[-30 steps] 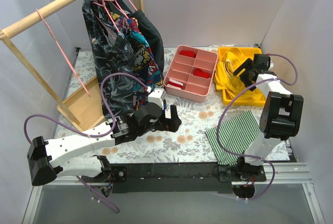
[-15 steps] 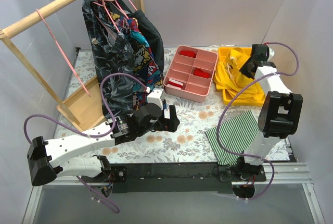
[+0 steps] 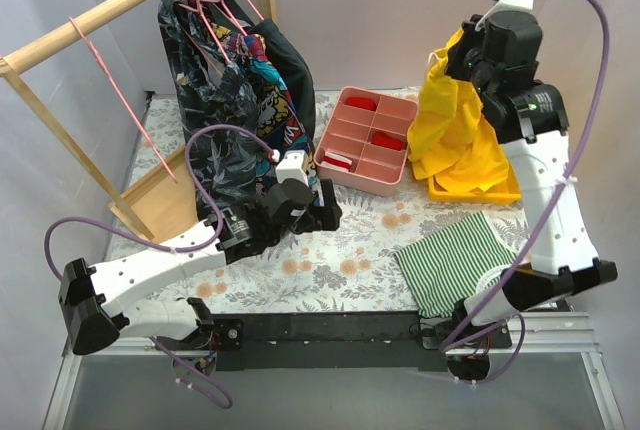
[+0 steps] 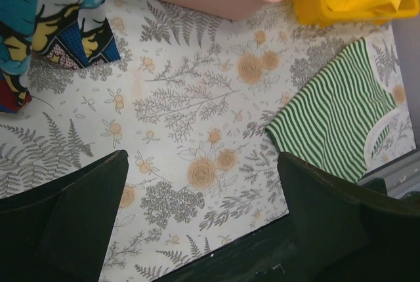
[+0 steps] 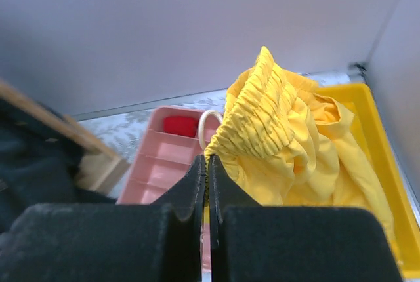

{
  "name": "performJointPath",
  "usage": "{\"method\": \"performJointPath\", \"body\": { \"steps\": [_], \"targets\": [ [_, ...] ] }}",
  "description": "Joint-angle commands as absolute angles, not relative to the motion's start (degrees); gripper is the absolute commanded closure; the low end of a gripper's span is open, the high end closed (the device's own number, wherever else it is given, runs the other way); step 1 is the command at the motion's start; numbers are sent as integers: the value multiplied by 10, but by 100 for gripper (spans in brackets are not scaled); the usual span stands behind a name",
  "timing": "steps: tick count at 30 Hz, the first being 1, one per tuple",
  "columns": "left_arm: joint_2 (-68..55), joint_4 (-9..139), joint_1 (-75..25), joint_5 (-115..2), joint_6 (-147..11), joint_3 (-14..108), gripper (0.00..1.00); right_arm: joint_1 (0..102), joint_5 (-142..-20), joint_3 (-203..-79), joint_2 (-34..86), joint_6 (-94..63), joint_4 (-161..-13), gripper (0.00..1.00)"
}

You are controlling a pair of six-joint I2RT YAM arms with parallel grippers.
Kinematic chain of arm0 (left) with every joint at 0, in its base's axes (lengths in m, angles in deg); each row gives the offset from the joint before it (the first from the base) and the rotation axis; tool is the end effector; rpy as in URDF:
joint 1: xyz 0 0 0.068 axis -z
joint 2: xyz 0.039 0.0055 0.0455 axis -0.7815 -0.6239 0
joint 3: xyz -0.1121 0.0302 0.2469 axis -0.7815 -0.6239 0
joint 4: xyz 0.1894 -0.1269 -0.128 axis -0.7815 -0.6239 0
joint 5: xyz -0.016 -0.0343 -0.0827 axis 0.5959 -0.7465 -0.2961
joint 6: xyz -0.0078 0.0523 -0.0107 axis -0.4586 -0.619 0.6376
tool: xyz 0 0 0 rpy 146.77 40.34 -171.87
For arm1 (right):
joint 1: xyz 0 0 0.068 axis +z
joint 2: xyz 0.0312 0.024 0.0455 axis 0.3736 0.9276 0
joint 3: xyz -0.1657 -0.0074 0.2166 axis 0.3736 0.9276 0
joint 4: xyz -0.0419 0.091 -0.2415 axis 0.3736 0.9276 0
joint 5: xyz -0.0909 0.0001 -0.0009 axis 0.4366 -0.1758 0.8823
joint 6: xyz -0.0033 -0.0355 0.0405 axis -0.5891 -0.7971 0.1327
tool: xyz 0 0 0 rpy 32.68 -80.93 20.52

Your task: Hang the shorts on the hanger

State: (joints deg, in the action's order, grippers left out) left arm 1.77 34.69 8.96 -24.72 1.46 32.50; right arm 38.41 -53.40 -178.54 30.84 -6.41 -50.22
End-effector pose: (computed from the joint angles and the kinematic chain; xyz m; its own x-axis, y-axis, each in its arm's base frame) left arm 0.1382 -0.2141 0.3080 -0.6826 -0.6344 -0.3628 -0.2047 0.6425 -0.7385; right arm 0.2890 0.0727 0.5231 -0.1464 0.2226 -0.9639 0.1039 0.9724 0.2088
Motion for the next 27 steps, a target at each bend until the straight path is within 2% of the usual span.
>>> {"method": "performJointPath", "body": {
  "steps": [1,7,12,19,23,24,26,27],
  "targets": [
    [35,334,57,-231,13,369,2,400,-653,-1859,263,-98,-481,99],
    [42,339,18,-244,-15,407,2,401,-849,-1955,247,-59,-490,99],
    [40,340,-12,-257,-34,433,2,401,-965,-1939,202,-10,-556,99],
    [48,328,-38,-260,-41,460,2,401,-1044,-1911,153,16,-598,99],
    [75,319,-41,-268,-40,455,10,401,-1068,-1764,97,11,-587,99],
    [83,319,-41,-275,-40,443,12,401,-1061,-1664,59,-5,-583,99],
    [113,316,-41,-290,-42,423,21,401,-1044,-1558,17,-15,-569,99],
    [124,318,-41,-310,-44,396,23,401,-1030,-1468,-19,-17,-563,99]
  ]
}}
